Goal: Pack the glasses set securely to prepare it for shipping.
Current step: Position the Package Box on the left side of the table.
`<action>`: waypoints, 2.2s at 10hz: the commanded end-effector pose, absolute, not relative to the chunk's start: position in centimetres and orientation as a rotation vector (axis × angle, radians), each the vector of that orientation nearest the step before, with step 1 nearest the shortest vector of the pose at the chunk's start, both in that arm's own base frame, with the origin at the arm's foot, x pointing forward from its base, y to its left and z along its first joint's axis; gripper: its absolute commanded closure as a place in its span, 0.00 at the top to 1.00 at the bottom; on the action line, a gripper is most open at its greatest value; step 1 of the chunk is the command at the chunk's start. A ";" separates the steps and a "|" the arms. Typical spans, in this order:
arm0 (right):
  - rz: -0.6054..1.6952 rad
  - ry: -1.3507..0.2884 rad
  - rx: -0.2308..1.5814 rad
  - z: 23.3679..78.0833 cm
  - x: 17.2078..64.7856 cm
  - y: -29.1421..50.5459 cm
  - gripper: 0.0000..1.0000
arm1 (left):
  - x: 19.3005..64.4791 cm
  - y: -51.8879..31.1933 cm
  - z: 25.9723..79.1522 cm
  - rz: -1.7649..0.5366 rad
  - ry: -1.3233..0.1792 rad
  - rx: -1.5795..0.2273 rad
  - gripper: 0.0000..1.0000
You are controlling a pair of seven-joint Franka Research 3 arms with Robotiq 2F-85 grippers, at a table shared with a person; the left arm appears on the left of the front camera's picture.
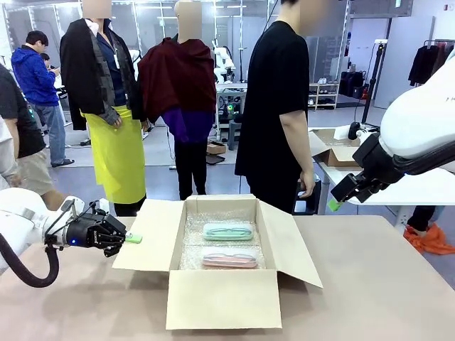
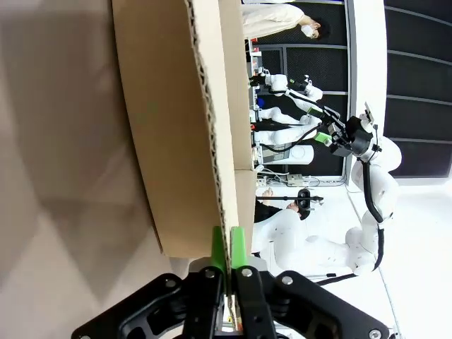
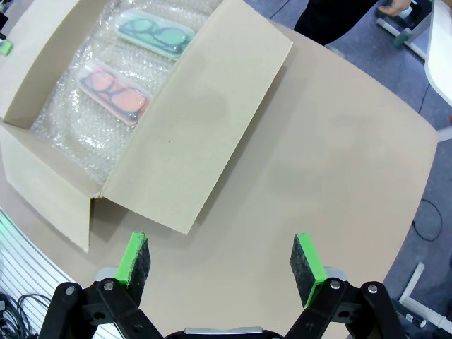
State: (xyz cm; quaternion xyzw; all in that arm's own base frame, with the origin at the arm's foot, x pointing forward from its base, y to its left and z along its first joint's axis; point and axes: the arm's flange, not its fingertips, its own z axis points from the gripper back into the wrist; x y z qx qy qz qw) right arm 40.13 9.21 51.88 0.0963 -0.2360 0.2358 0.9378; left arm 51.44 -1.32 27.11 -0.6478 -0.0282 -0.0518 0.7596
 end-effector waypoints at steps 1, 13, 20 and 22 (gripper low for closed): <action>0.480 -0.489 0.194 52.0 40.3 9.4 1.00 | 51.3 -1.5 27.2 -0.116 -0.056 -1.419 0.00; 0.480 -0.489 0.194 52.0 40.3 9.4 1.00 | 49.2 17.0 31.6 -0.078 -0.148 -1.391 0.03; 0.480 -0.489 0.194 52.0 40.3 9.4 1.00 | 48.6 27.3 32.2 -0.066 -0.187 -1.337 0.03; 0.480 -0.489 0.194 52.0 40.3 9.4 1.00 | 48.7 28.4 32.3 -0.057 -0.201 -1.302 0.03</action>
